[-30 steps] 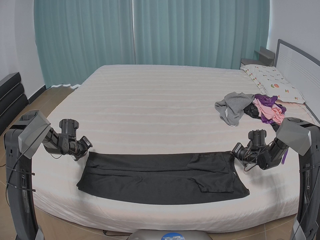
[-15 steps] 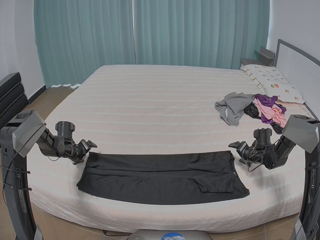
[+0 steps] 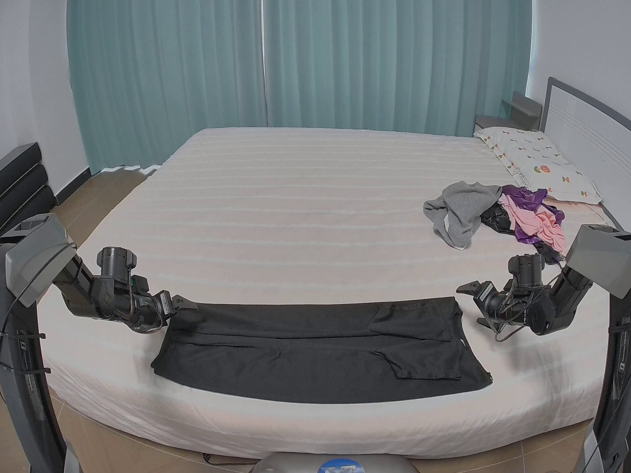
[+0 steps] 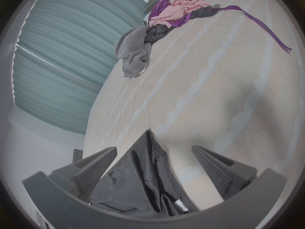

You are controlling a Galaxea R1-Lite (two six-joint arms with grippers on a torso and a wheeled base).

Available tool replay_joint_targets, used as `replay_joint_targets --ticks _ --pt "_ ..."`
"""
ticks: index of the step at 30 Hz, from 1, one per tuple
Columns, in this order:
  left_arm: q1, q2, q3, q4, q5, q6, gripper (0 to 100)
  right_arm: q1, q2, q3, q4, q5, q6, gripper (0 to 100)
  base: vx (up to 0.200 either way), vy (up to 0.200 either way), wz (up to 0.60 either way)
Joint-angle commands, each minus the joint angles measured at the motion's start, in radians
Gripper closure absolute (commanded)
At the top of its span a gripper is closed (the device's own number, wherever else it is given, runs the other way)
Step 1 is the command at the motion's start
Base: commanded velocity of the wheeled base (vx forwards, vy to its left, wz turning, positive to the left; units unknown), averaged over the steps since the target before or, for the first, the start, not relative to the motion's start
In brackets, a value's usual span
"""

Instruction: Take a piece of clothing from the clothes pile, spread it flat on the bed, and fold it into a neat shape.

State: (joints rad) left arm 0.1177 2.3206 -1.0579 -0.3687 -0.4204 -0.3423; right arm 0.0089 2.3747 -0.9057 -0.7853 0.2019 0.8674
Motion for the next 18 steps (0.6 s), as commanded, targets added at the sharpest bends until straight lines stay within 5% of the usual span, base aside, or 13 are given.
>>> replay_joint_targets --ticks 1,18 --pt "-0.001 0.0 0.002 -0.016 0.006 0.023 0 0.005 -0.003 0.005 0.0 0.001 -0.001 0 0.0 0.0 0.0" --pt "-0.004 0.029 0.081 -0.084 -0.004 0.174 0 0.006 -0.002 0.005 0.0 0.001 0.001 0 0.0 0.0 0.0"
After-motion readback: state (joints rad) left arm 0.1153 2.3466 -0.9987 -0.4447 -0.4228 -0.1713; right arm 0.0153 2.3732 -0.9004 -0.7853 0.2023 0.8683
